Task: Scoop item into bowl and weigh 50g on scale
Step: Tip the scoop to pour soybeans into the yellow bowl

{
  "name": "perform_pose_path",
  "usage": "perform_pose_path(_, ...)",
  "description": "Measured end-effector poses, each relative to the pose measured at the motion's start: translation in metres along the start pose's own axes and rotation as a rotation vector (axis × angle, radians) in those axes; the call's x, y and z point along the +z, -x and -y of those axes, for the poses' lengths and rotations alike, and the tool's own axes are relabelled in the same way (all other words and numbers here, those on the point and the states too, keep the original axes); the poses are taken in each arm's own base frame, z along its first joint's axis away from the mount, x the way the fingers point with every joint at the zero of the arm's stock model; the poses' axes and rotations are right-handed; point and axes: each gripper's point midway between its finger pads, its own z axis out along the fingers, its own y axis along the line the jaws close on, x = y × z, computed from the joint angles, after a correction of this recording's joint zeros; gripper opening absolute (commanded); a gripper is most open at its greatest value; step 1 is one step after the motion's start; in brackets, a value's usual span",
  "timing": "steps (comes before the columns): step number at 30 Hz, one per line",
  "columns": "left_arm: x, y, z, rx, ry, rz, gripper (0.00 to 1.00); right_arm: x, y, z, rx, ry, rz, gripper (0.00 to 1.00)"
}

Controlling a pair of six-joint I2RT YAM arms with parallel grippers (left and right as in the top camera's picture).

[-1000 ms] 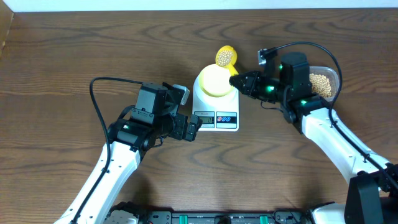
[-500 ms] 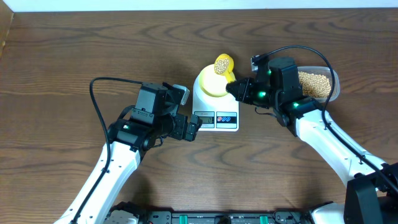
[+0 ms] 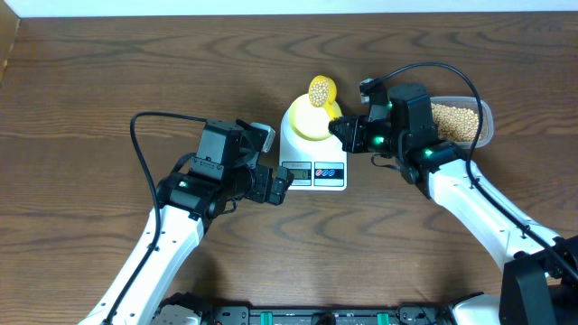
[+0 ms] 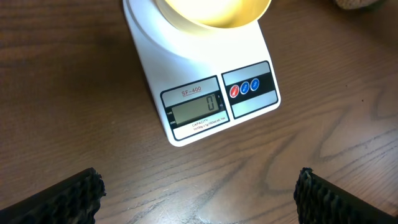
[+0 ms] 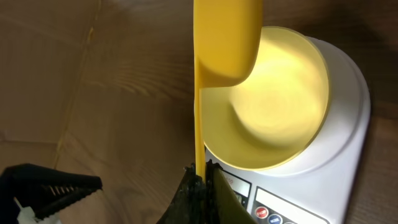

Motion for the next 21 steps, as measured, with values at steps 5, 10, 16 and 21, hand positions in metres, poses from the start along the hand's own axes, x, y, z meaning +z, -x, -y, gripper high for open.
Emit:
perform_pose_path(5,0.0,0.0,0.0,0.0,0.0,0.0,1.0,0.0,-0.012,0.008,-0.029,-0.035,-0.044,0.01)
perform_pose_path(10,0.0,0.0,0.0,0.0,0.0,0.0,1.0,-0.001,-0.013,0.011,-0.058,-0.049,-0.047,0.01)
perform_pose_path(16,0.0,0.0,0.0,0.0,0.0,0.0,1.0,0.004,-0.024,0.013,-0.112,-0.093,-0.074,0.01)
perform_pose_path(21,0.0,0.0,0.0,0.0,0.0,0.0,1.0,0.008,-0.029,0.009,-0.163,-0.122,-0.076,0.01)
